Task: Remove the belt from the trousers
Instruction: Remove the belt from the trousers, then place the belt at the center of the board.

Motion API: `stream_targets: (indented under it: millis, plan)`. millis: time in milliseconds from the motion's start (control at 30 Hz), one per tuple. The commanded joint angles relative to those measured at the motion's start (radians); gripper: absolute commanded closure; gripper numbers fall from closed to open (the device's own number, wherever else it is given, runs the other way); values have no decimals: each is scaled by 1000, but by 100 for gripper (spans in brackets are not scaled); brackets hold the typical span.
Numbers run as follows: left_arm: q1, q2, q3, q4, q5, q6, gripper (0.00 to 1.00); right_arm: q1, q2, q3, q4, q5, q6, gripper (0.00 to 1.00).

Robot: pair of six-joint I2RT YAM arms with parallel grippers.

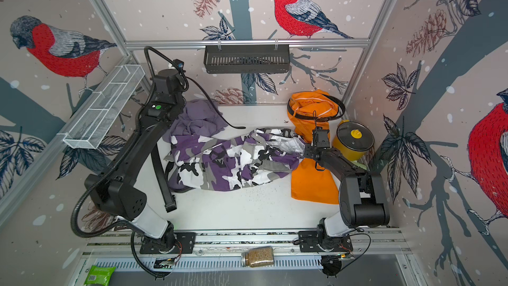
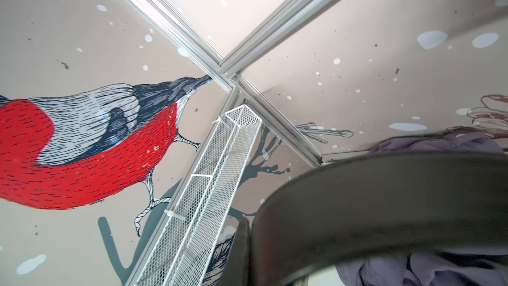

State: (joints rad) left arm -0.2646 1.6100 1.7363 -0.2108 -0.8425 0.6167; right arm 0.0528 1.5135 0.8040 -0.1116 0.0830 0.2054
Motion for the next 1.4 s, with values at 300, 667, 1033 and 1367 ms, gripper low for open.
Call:
stream_targets:
  millis: [300, 667, 1033, 1367]
  plan:
    - [-272, -13, 155, 111, -27, 121, 100, 49, -105, 64, -81, -68, -14, 19]
    - [-565, 120, 566, 208, -42, 381, 100, 241, -256, 122, -197, -181, 23, 1]
    - [-619, 246, 738, 325, 167, 372, 100, 352, -243, -41, -116, -197, 161, 1]
    - [-379, 244, 335, 54, 221, -195, 100, 313, -404, -142, -124, -115, 257, 1]
